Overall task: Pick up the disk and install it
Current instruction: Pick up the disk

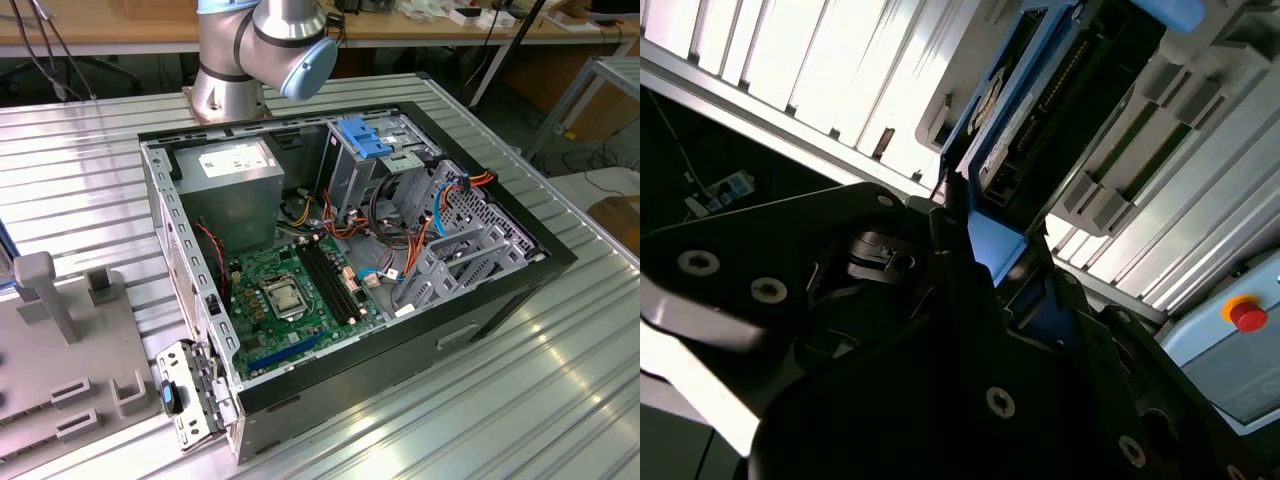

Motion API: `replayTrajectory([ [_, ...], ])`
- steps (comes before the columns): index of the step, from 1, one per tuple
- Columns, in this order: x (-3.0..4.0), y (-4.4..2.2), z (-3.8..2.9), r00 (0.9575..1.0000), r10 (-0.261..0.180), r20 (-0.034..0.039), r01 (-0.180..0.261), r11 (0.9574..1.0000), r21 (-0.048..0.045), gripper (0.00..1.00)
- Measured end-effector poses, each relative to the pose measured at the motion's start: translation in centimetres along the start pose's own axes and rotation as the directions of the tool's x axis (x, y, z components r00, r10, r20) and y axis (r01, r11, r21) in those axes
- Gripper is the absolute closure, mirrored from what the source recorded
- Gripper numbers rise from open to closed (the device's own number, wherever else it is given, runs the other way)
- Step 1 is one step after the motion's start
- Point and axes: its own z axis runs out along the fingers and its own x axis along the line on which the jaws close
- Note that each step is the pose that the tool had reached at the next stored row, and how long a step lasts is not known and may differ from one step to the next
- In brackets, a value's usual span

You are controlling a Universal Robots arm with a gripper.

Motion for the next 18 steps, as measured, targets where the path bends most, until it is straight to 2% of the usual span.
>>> replayTrajectory([
  [5,0.02,-0.01,-0.72,1.0,0.0,0.0,0.0,1.0,0.0001,0.63],
  [8,0.05,-0.01,-1.48,1.0,0.0,0.0,0.0,1.0,0.0001,0.63],
  [18,0.21,-0.06,-6.37,1.0,0.0,0.0,0.0,1.0,0.0,0.63],
])
